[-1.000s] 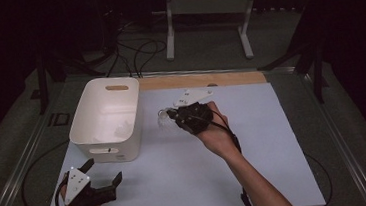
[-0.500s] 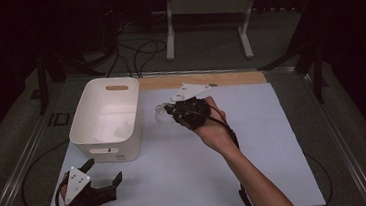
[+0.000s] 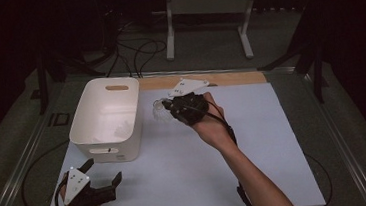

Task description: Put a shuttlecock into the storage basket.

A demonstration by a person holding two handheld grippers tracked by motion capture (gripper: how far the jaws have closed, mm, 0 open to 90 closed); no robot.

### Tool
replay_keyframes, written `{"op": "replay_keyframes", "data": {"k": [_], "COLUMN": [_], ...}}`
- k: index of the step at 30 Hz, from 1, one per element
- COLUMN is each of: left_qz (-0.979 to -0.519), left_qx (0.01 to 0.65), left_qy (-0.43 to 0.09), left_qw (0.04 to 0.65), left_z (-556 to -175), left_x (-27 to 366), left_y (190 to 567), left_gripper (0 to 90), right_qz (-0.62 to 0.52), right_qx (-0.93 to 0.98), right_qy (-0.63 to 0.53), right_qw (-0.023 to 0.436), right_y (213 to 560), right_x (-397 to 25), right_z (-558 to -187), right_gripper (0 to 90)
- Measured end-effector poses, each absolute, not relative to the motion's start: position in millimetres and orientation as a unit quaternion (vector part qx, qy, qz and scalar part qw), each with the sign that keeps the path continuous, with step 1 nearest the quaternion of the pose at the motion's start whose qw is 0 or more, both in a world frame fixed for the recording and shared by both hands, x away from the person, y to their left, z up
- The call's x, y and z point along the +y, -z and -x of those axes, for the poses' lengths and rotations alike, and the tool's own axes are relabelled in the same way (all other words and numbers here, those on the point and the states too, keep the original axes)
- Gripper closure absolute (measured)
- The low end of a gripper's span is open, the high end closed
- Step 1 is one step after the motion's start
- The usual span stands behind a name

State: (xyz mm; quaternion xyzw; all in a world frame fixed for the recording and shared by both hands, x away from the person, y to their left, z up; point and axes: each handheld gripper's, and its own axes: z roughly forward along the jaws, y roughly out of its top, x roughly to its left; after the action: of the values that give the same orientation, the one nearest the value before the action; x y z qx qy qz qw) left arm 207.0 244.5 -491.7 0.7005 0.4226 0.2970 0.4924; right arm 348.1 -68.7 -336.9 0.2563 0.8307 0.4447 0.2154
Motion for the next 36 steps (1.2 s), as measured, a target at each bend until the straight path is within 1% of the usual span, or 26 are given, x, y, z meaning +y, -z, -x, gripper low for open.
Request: {"op": "replay_keyframes", "data": {"k": [26,29,36], "left_qz": [-0.701,-0.701,-0.700], "left_qx": [0.421,0.421,0.422], "left_qy": [-0.298,-0.298,-0.298], "left_qw": [0.492,0.492,0.493], "left_z": [-206.8,-206.9,-206.9], "left_x": [244.7,244.5,244.5], "left_y": [491.6,491.6,491.7], "left_gripper": [0.0,0.0,0.0], "right_qz": [-0.260,-0.261,-0.264], "right_qx": [0.826,0.825,0.821], "right_qy": [-0.449,-0.455,-0.462], "right_qw": [0.221,0.212,0.207], "right_y": [330.9,330.9,330.8], "right_x": [-58.6,-57.4,-55.9], "right_z": [-359.5,-360.9,-365.2], "right_gripper": [88.1,88.1,88.0]}}
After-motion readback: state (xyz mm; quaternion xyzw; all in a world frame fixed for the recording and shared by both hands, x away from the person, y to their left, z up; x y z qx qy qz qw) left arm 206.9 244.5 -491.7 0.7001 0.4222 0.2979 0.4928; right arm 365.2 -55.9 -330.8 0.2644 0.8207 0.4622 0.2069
